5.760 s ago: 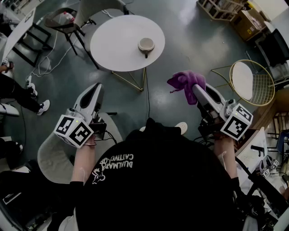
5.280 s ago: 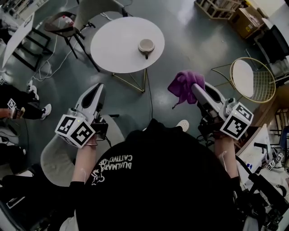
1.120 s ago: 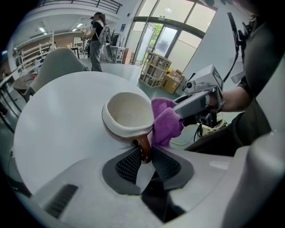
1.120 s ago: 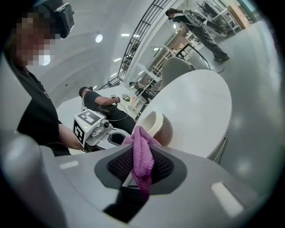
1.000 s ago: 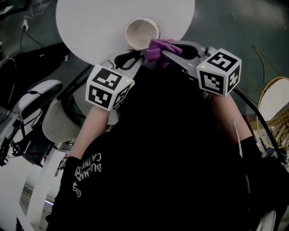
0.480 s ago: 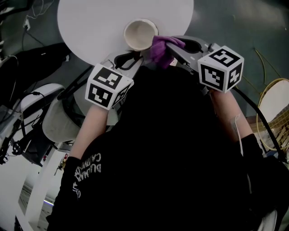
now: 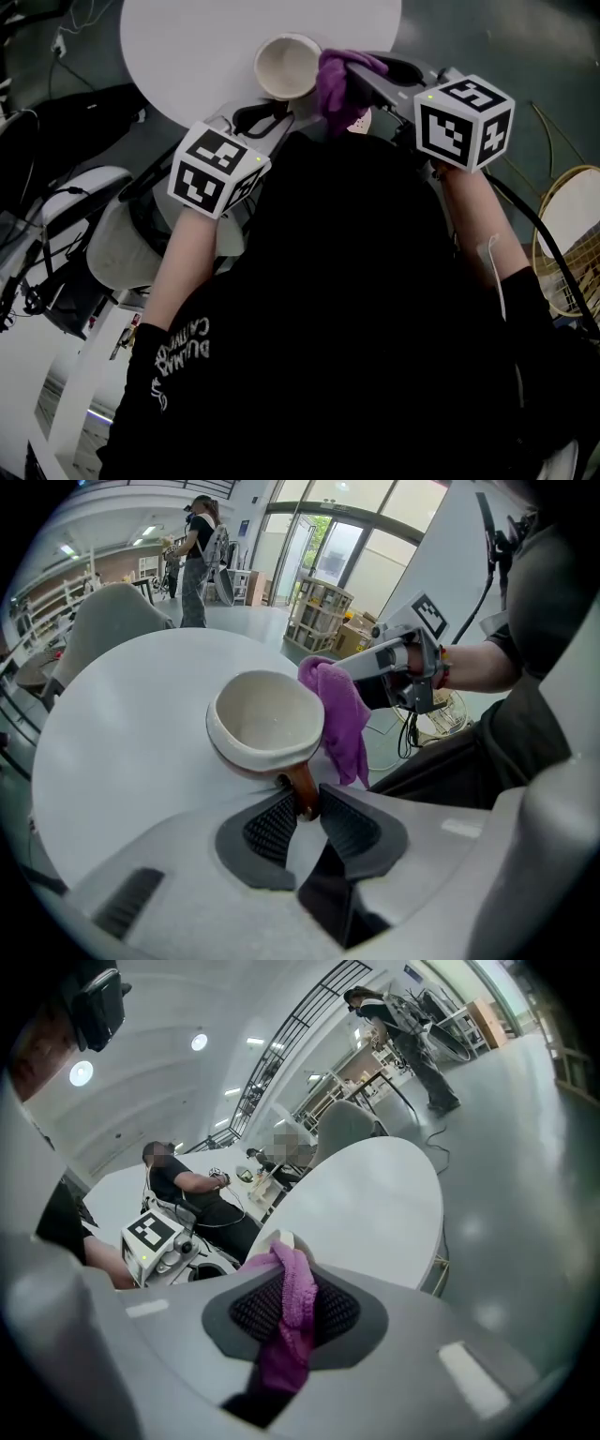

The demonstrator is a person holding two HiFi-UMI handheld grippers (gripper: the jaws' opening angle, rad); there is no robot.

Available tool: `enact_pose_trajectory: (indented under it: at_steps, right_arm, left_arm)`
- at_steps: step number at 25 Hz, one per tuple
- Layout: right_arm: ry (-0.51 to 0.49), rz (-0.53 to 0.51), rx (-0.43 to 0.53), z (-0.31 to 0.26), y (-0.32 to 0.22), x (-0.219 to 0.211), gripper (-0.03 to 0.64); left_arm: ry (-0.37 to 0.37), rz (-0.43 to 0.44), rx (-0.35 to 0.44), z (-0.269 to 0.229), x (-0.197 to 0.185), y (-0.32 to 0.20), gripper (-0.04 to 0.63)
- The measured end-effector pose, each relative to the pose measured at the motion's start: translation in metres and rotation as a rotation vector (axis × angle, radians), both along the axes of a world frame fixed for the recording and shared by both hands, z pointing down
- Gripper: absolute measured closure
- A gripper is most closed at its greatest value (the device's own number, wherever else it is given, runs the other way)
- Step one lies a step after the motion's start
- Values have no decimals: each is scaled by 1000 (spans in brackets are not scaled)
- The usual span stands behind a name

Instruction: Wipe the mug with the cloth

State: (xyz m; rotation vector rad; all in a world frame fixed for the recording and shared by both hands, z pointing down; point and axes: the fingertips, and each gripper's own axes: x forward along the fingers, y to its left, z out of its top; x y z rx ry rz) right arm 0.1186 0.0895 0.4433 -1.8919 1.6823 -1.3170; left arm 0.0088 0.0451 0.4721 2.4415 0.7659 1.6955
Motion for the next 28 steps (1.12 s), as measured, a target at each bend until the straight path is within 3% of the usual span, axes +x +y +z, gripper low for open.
enact_pose_trajectory:
  at_steps: [14,20,28]
  right_arm:
    - [20,138,21,-14,-13,21,555]
    - [-48,186,44,-7,-15,23,557]
    - [-49,227,16,-5,-18,23,558]
  left_arm:
    - [-33,84,-9,2,-2,6,509]
    - [-51,133,-23,5,0,3,508]
    - [-81,304,-63,3,-3,1,502]
